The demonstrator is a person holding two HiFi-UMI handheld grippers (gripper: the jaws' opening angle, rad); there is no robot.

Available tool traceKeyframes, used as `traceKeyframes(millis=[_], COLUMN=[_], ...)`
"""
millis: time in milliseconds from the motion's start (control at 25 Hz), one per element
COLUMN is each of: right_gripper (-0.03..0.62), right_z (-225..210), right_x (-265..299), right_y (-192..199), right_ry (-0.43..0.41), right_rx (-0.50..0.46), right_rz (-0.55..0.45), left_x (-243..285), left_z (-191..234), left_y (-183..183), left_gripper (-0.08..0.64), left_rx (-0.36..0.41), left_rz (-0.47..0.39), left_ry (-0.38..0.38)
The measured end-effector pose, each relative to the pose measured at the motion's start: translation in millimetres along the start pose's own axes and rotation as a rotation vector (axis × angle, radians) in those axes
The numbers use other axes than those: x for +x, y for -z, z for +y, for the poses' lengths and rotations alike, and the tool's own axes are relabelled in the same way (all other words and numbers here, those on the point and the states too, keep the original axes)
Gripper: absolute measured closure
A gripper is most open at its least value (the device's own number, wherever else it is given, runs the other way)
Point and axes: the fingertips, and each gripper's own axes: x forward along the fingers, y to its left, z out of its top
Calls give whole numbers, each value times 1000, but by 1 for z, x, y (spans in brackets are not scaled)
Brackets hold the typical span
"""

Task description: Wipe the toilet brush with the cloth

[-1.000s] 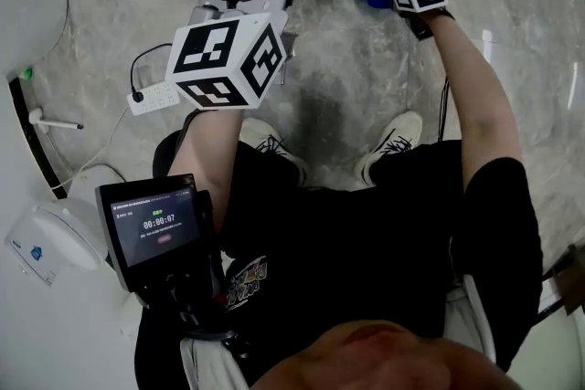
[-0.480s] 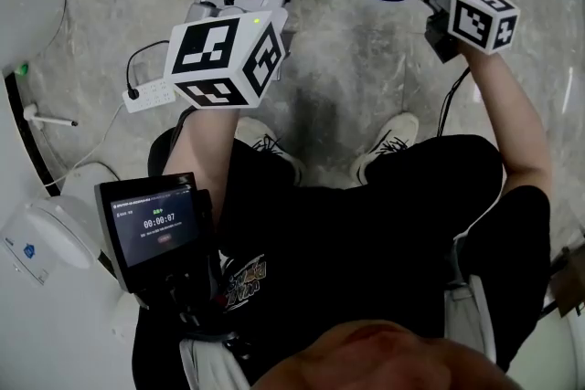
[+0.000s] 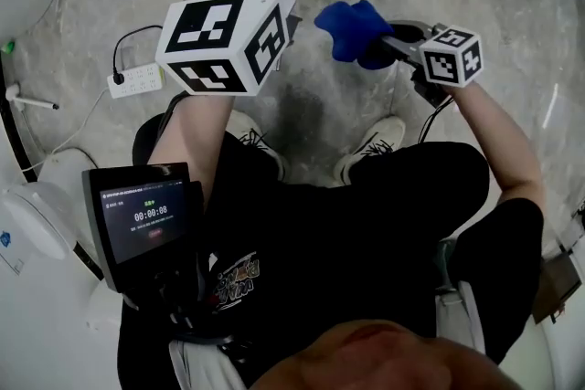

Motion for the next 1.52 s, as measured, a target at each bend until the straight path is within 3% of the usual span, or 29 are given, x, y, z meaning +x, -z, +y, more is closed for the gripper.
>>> traceKeyframes(millis=[120,280,520,1040,1200,1400,1520], right_gripper=[525,526,526,526,526,526,526], right_z=[-15,-55,-101,-189,-172,-82,-46], right_x=[55,104,101,-4,-9,26,52], right_y=[29,43,5,-26,-27,-2,7], right_ry=[10,119,272,520,470,229,156], right_rx=[70,57,146,309,274,134,128], right_rz=[120,208,65,-165,-160,-9,67], left_x=[1,-1,-8,0,-1,0,2], left_z=[2,1,2,-5,-3,-2,-3], left_y=[-2,-1,-1,0,2,0,0], left_gripper=[391,391,391,391,390,390,390], left_rx=[-15,-14,-6,-1,3,7,7], left_rz=[-3,-6,-14,5,4,2,5], left_ry=[-5,-6,0,12,7,7,10])
